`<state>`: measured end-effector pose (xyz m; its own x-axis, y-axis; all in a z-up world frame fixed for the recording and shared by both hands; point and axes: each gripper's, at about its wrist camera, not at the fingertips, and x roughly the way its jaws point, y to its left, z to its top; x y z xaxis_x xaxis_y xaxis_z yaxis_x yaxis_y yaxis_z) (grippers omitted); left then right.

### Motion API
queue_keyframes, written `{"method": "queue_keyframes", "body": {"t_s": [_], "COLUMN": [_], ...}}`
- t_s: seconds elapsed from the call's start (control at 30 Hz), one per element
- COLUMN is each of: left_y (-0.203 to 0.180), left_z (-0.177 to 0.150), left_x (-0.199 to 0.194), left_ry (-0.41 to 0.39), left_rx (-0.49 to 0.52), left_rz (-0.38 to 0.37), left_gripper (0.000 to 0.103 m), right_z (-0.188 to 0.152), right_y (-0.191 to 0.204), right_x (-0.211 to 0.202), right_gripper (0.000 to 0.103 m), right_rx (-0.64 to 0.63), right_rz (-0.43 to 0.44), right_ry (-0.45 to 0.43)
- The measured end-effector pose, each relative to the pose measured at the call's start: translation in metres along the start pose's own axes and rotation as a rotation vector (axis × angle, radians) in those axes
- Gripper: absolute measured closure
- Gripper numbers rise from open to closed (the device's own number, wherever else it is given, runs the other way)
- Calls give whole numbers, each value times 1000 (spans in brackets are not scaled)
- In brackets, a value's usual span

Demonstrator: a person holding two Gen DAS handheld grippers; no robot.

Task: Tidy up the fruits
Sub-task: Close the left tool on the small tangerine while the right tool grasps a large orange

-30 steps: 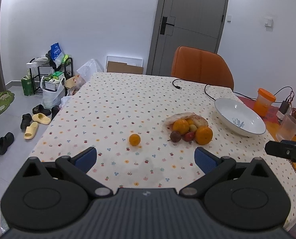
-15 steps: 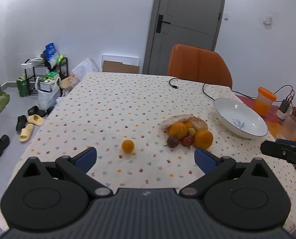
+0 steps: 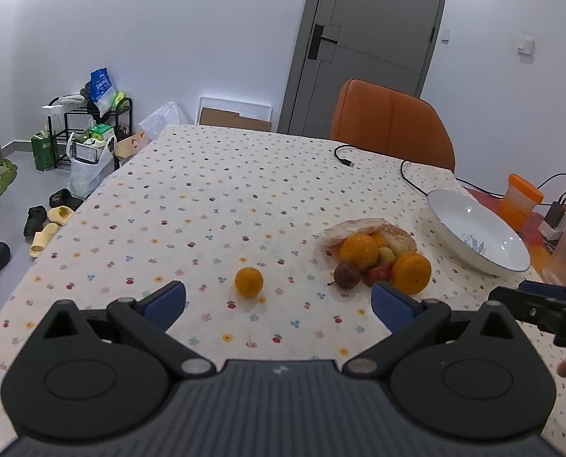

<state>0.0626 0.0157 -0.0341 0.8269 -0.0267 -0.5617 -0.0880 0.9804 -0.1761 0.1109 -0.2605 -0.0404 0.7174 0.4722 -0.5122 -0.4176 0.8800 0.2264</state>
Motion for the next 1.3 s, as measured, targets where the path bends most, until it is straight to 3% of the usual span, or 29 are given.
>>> {"method": "queue_keyframes", "body": {"t_s": [0.13,0.47,0.57,0.73,1.0,1.13,1.3], "left_y": [2,13,19,14,14,10,4], "left_z": [0,0,0,-2,-2,-2,-4], "left_x": [11,31,38,45,59,65,69], "left_ry": [14,7,22,8,14,20,11], "left_rx": [-30,-119,-162,-94,-99,-76,-42], "left_rz": [-1,26,33,97,102,98,119], "left_gripper": [2,2,2,2,5,19,44], "right_z": [-1,1,2,4,5,6,5], "right_y": [1,-1,3,6,4,1,-4], "right_x": [7,36,43,57,73,79,86], "right_gripper": [0,0,0,0,0,7,34], "right_rx": [-12,10,-5,-12,-9,-4,23], "right_rz": [-35,12,-11,-20,-24,-2,14], "right_ry": [-14,41,34,58,69,77,97]}}
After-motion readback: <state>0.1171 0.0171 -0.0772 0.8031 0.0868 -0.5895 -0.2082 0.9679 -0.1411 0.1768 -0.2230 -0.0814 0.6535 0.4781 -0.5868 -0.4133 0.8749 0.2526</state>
